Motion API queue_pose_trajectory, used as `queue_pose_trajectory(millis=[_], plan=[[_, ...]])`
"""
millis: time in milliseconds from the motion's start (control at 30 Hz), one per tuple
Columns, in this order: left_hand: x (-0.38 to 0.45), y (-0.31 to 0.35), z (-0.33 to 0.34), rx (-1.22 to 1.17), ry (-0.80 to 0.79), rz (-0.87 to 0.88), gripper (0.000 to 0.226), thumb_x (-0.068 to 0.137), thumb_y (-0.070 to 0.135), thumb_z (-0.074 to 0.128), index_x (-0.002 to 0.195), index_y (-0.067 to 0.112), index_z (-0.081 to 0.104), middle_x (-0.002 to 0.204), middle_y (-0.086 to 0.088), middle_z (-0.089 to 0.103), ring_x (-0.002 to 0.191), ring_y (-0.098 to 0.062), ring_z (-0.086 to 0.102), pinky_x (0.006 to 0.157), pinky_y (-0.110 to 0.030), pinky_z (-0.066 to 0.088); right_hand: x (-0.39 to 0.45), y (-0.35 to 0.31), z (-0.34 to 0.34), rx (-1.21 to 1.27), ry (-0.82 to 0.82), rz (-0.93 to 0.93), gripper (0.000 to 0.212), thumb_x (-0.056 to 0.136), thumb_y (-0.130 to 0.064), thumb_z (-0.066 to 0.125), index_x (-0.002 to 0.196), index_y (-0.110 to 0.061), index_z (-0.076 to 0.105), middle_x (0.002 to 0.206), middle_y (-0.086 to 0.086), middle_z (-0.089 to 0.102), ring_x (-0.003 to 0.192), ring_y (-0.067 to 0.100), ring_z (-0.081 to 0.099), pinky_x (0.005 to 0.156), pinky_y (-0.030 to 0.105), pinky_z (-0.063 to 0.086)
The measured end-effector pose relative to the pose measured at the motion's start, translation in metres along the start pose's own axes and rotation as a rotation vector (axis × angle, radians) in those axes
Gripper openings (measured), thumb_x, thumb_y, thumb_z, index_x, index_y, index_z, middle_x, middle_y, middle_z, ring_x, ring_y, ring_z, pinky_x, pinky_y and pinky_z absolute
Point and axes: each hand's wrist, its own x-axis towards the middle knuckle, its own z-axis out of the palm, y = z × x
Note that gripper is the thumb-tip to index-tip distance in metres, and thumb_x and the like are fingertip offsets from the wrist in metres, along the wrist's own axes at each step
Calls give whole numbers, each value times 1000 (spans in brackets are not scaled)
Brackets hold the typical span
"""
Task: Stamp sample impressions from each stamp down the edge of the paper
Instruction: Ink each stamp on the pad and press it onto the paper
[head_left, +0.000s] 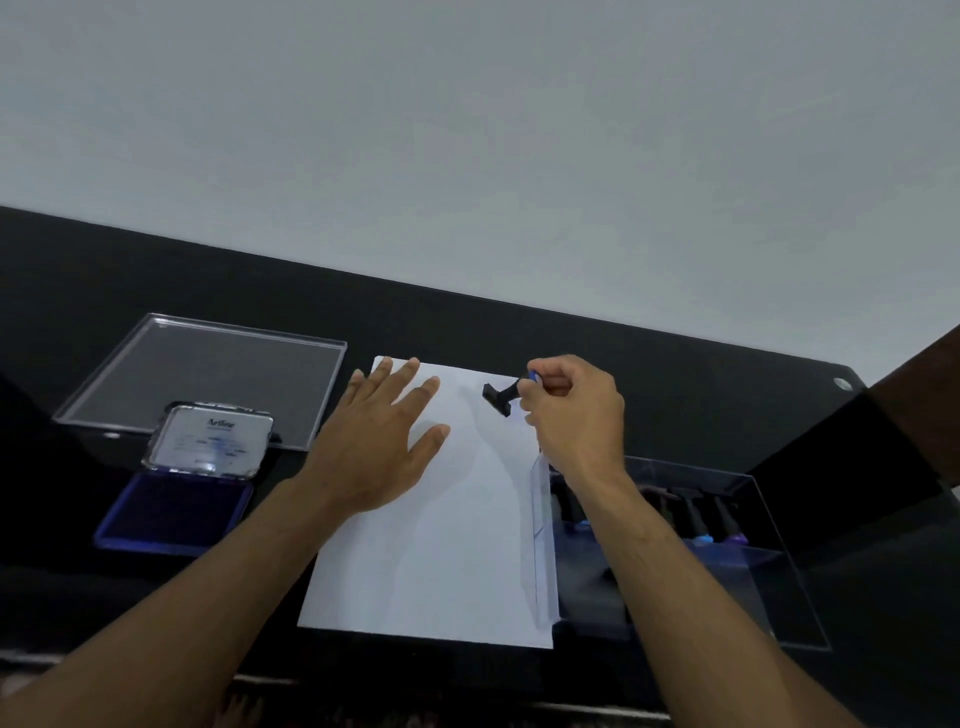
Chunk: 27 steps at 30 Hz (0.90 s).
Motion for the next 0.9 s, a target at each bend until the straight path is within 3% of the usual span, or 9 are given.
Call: queue_pose_trajectory(millis=[167,300,400,500,700,900], plan=[[-45,-20,-29,5,13,-89,77,92,70,18,158,31,28,168,3,16,156,-21,6,122,-41,-3,-35,-27,30,-5,-92,-103,19,86,-13,73,93,-30,70,94,-5,68,82,10,68,77,36,60],[-90,-46,-50,4,46,-123,74,93,68,24,157,30,27,167,2,18,155,-19,6,126,-45,7,-65,-47,57,-21,-167,-170,17,87,-14,73,101,-25,74,95,-4,70,86,10,67,79,35,59],[-121,-68,-60,21,85,-155,74,93,68,25,154,27,34,164,0,28,154,-20,13,125,-46,17,-85,-59,76,-62,-215,-223,21,88,-17,72,109,-22,74,100,-6,70,90,8,66,86,27,56],[-147,-89,-66,71,85,-200,74,93,68,24,153,25,35,163,-1,29,154,-20,16,126,-44,13,-102,-70,93,-73,-271,-257,26,88,-17,73,114,-20,71,103,-4,70,91,8,65,86,19,53],[-184,-123,-72,99,94,-293,78,93,68,21,156,22,33,163,-3,30,153,-23,18,126,-47,15,-130,-90,128,-96,-348,-305,19,86,-17,74,104,-23,72,99,-6,68,88,7,64,84,24,55],[-202,-146,-68,90,90,-353,81,92,70,21,156,22,31,164,-3,28,154,-24,17,125,-48,16,-149,-100,154,-165,-406,-391,23,88,-18,73,111,-20,73,110,-3,67,95,11,63,87,31,57]])
